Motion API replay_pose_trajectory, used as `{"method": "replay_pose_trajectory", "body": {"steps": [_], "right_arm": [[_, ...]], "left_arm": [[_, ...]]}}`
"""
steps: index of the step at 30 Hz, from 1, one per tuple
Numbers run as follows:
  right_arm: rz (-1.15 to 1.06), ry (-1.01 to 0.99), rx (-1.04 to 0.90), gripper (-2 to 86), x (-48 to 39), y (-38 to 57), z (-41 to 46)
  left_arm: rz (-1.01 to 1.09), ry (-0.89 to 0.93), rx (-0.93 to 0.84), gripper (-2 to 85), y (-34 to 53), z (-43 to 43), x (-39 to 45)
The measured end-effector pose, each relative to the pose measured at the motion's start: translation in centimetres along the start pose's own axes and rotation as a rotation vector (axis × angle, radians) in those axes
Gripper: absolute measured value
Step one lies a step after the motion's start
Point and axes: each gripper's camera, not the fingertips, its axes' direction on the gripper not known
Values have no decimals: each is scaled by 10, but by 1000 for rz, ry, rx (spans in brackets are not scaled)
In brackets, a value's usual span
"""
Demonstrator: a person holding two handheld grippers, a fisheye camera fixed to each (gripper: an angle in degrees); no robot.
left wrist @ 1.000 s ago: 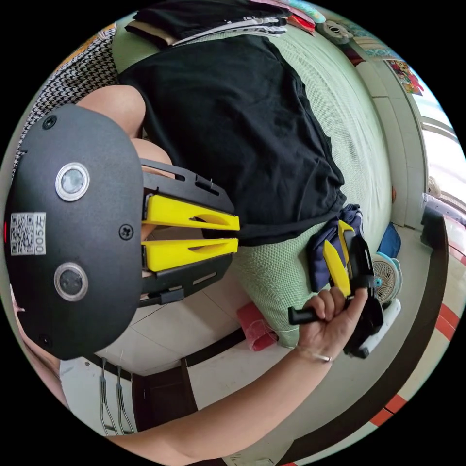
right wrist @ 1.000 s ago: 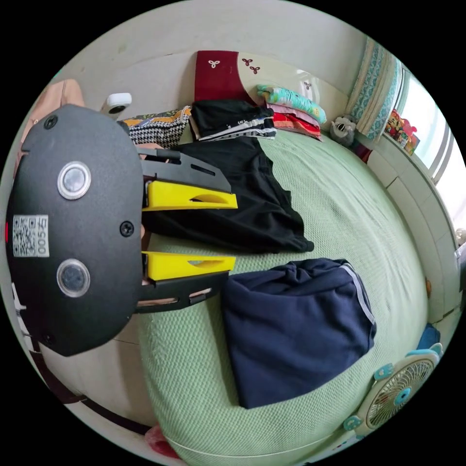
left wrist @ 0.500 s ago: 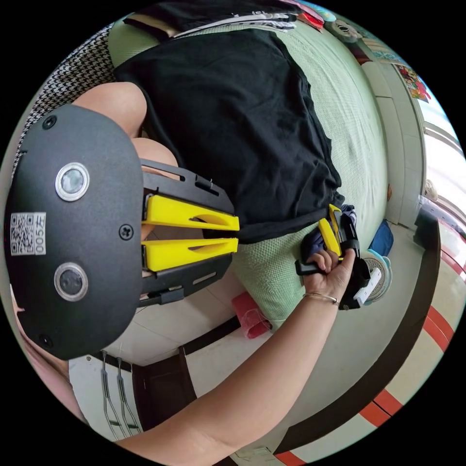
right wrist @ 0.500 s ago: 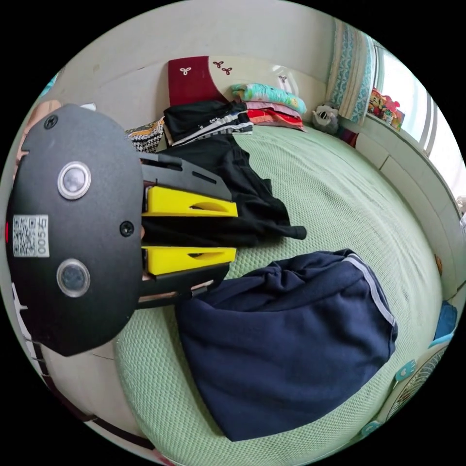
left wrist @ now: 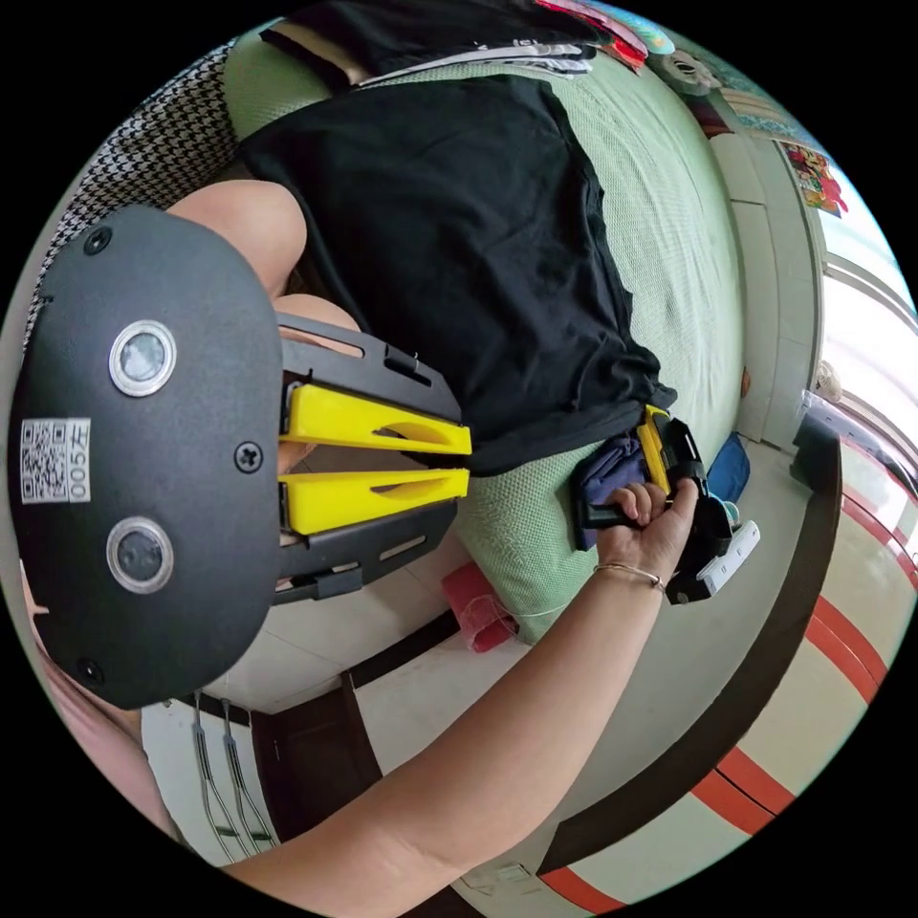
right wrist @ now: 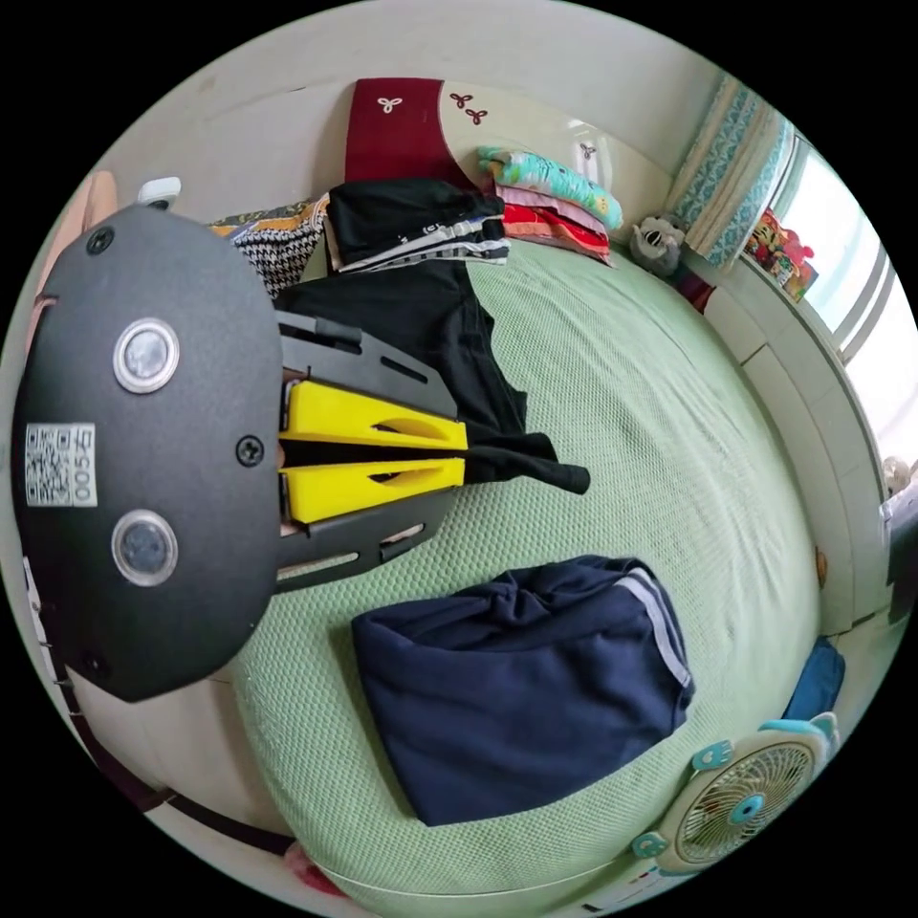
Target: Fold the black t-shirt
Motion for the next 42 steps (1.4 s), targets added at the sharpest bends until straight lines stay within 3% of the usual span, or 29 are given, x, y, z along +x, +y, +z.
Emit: {"method": "replay_pose_trajectory", "body": {"steps": [16,30,34,39,42], "right_arm": [[-204,102,37,-14,-210,2,9],[-426,117,-63,-15,-425,30,130],[-453,123,-78,-9,-455,41,158],[-495,-5,-64,29,-460,47,156],[-494,72,-33,63,-439,41,146]], "left_arm": [[-164,-37,198,44,91,-159,-121],[-408,-138,221,42,191,-239,-271],[-522,-178,158,41,213,-230,-317],[-587,-204,73,38,225,-201,-355],[-597,-196,73,37,230,-198,-366]]}}
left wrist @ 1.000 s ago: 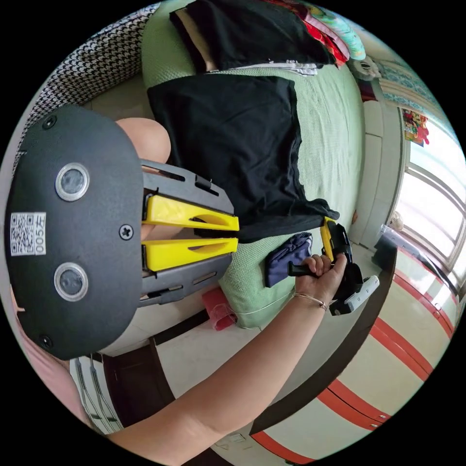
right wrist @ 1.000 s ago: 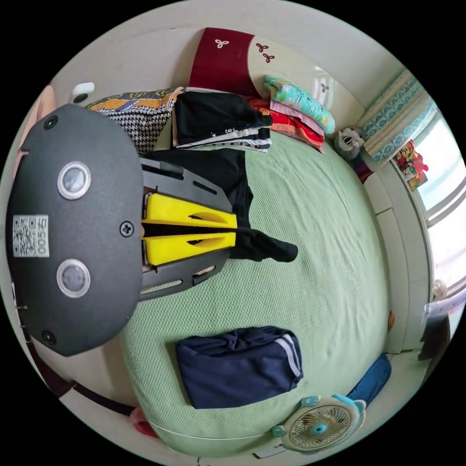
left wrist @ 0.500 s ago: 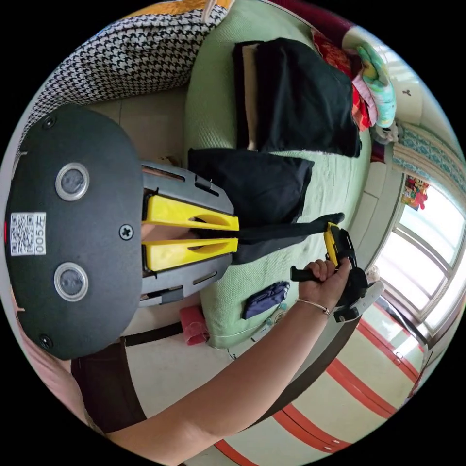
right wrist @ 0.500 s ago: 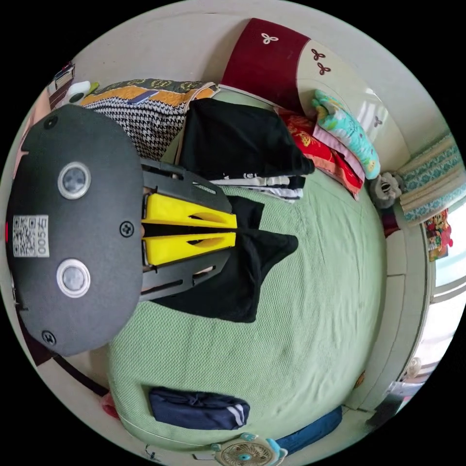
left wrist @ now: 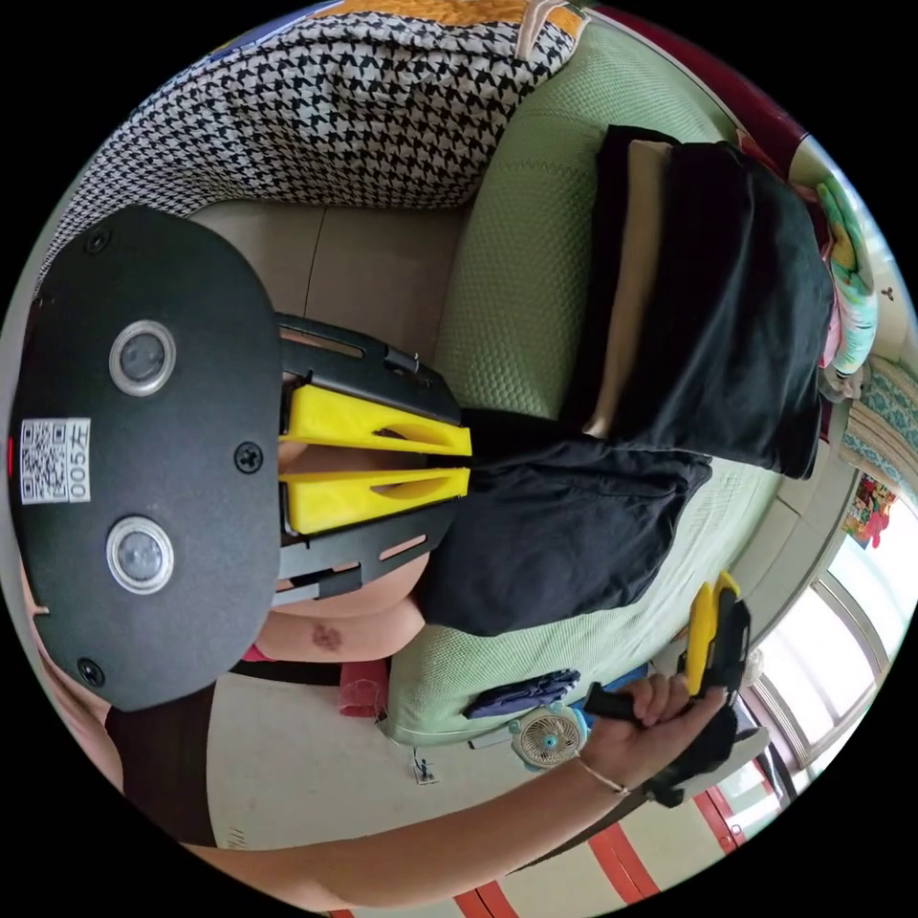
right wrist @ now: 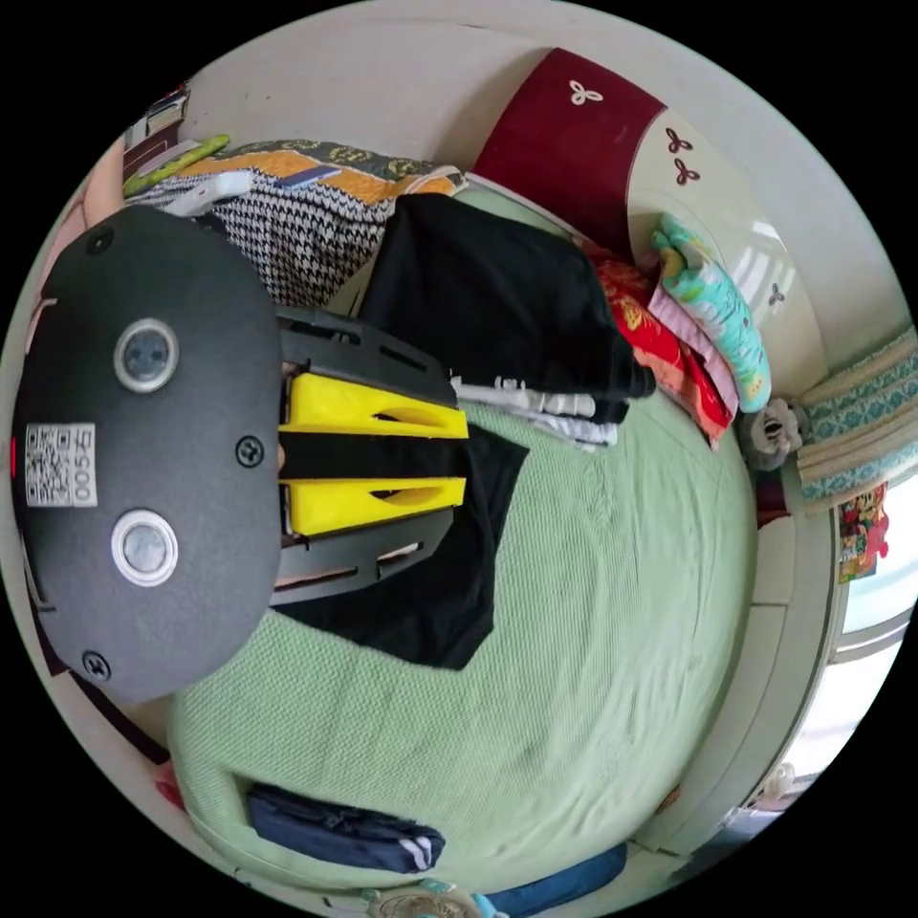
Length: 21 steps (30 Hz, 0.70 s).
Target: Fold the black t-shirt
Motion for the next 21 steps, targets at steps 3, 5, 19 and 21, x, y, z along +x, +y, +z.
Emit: {"method": "replay_pose_trajectory", "body": {"steps": [3,5,19,21], "right_arm": [[91,59,-1,81,42,8,-4],[168,62,6,85,69,15,-6],[278,129,13,139,109,28,46],[289,123,-9,134,109,25,58]], "left_arm": [[7,7,3,34,-2,1,-9],[11,12,-1,33,-4,3,-15],[5,-94,-8,23,0,46,-25],[2,-108,-11,22,0,52,-23]]}}
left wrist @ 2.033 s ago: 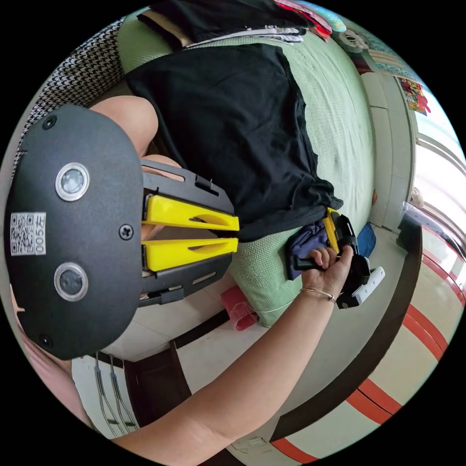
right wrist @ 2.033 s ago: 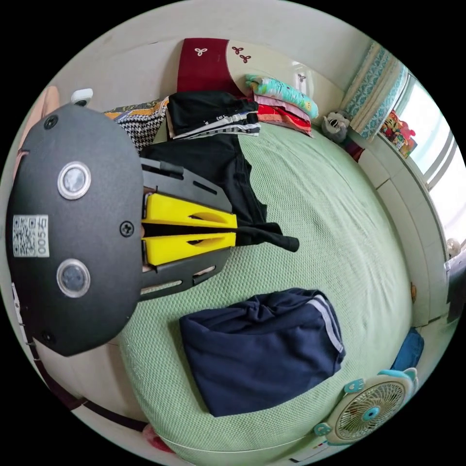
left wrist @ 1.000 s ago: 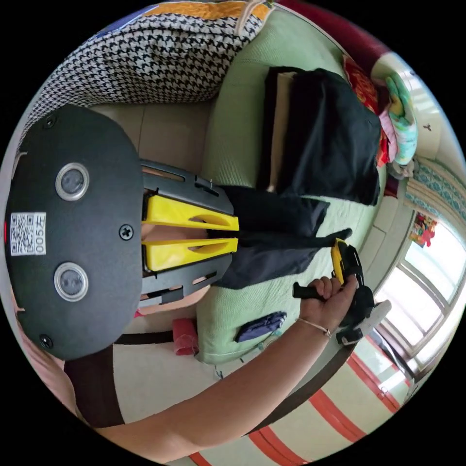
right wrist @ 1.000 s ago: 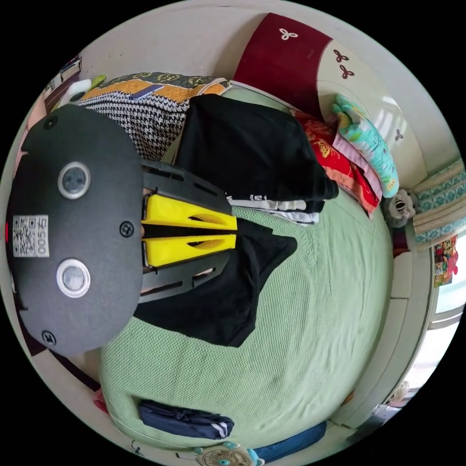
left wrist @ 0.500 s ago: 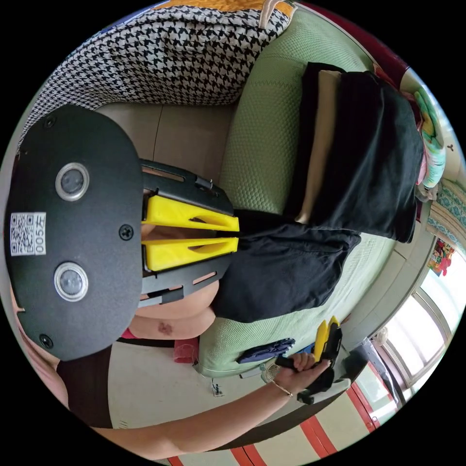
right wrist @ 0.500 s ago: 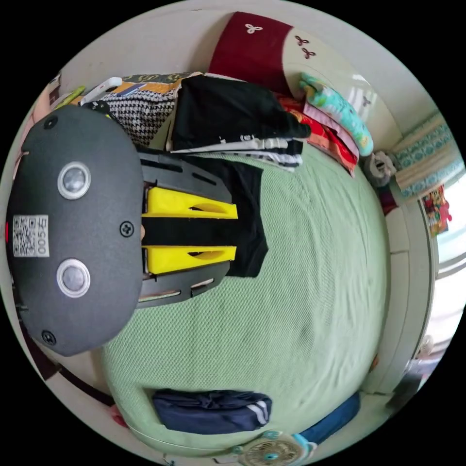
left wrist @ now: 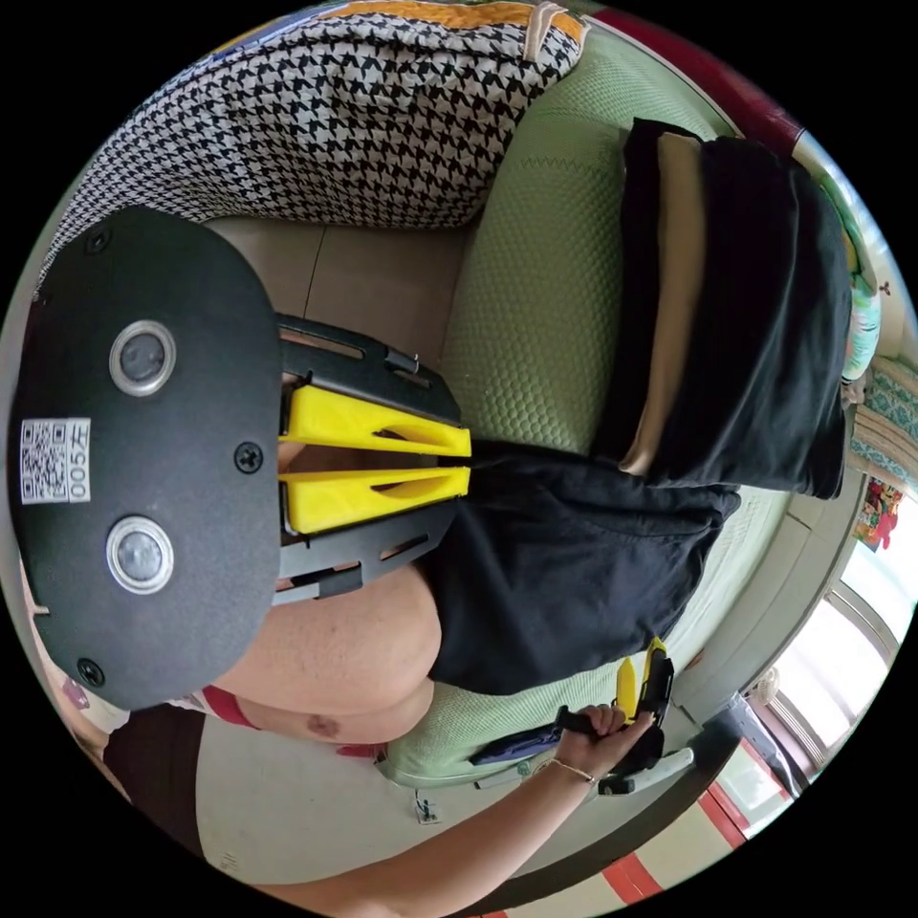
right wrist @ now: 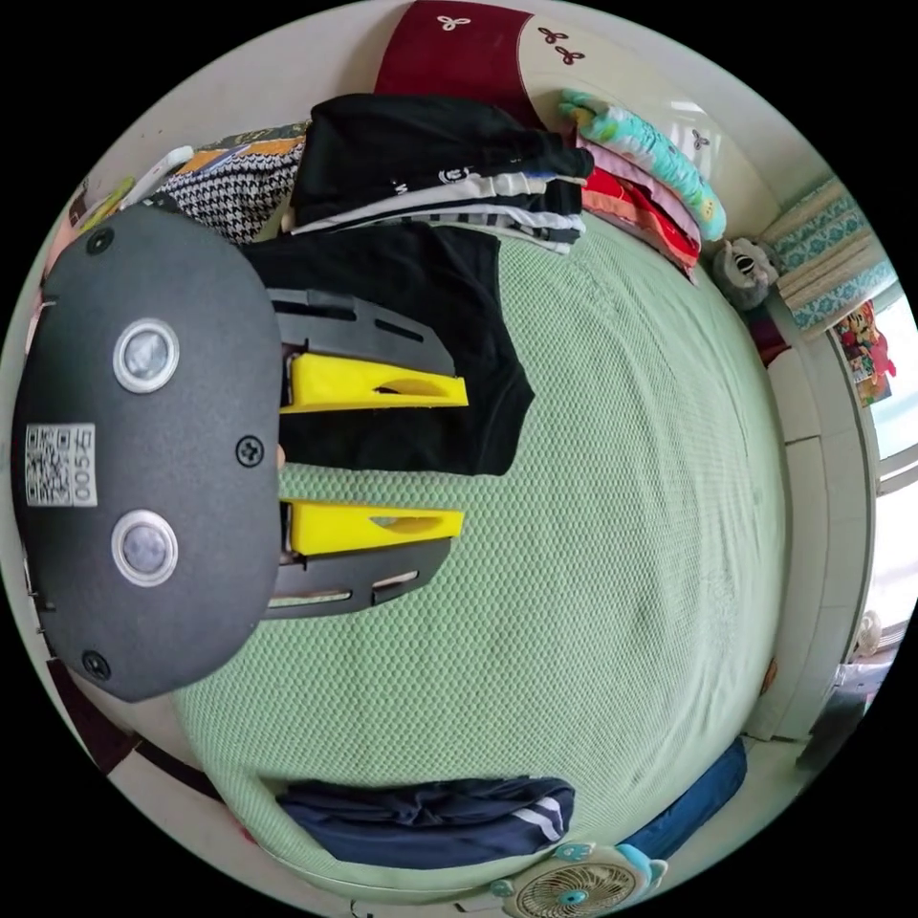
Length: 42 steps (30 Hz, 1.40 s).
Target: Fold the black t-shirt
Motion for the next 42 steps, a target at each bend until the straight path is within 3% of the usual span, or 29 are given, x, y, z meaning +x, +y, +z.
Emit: {"method": "replay_pose_trajectory", "body": {"steps": [11,16,22,30,33,42], "right_arm": [[-114,-79,27,-5,-23,12,2],[-129,-6,132,-9,-48,-6,-38],[-44,-15,169,28,-63,-21,-80],[-240,-99,152,79,-44,158,-85],[-261,-23,131,92,-35,225,-75],[-343,131,134,110,-77,299,-52]], "left_arm": [[3,-26,1,23,-9,4,26],[51,28,124,23,-33,-15,60],[95,-78,103,22,-87,5,107],[106,5,86,20,-91,-6,122],[158,-33,101,20,-97,-14,143],[234,-135,109,20,-104,-22,203]]}}
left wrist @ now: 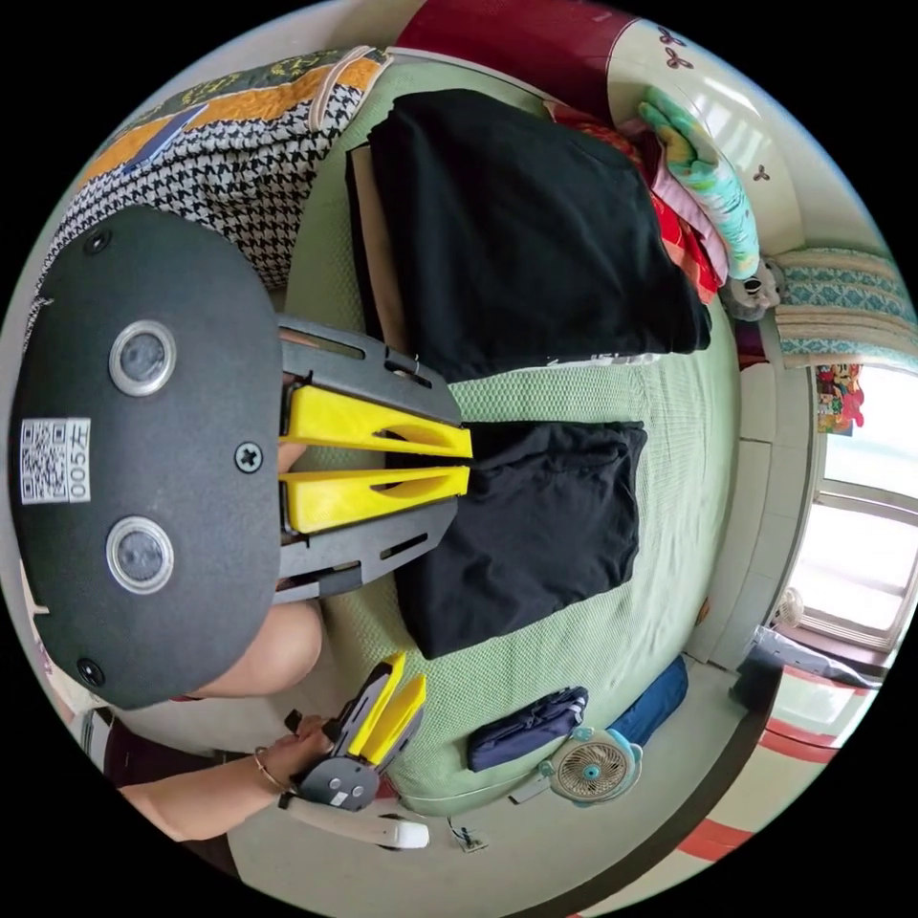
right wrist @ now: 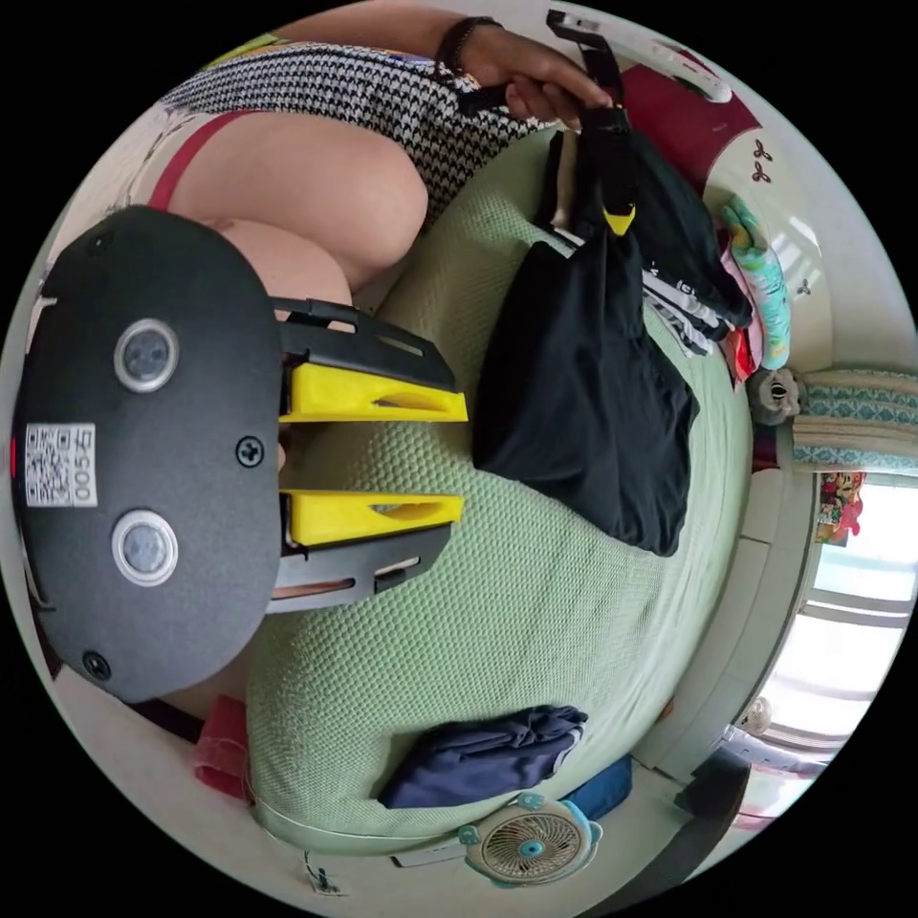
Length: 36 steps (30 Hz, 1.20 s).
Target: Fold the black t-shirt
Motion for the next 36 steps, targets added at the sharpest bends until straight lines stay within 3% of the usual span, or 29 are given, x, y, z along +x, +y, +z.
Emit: {"method": "replay_pose_trajectory", "body": {"steps": [8,15,28,32,36], "right_arm": [[14,49,-66,79,-23,-18,23],[30,97,-24,-12,-40,3,-1],[90,74,-37,-13,-42,41,-1],[88,83,-180,-11,-33,48,24],[136,-5,-102,-10,-22,51,15]], "left_arm": [[1,-23,-12,19,-16,-5,27],[18,-40,-14,21,-17,4,39],[-30,-7,-124,31,11,76,37],[-27,-32,-140,33,12,90,44],[-37,-71,-162,34,17,109,52]]}}
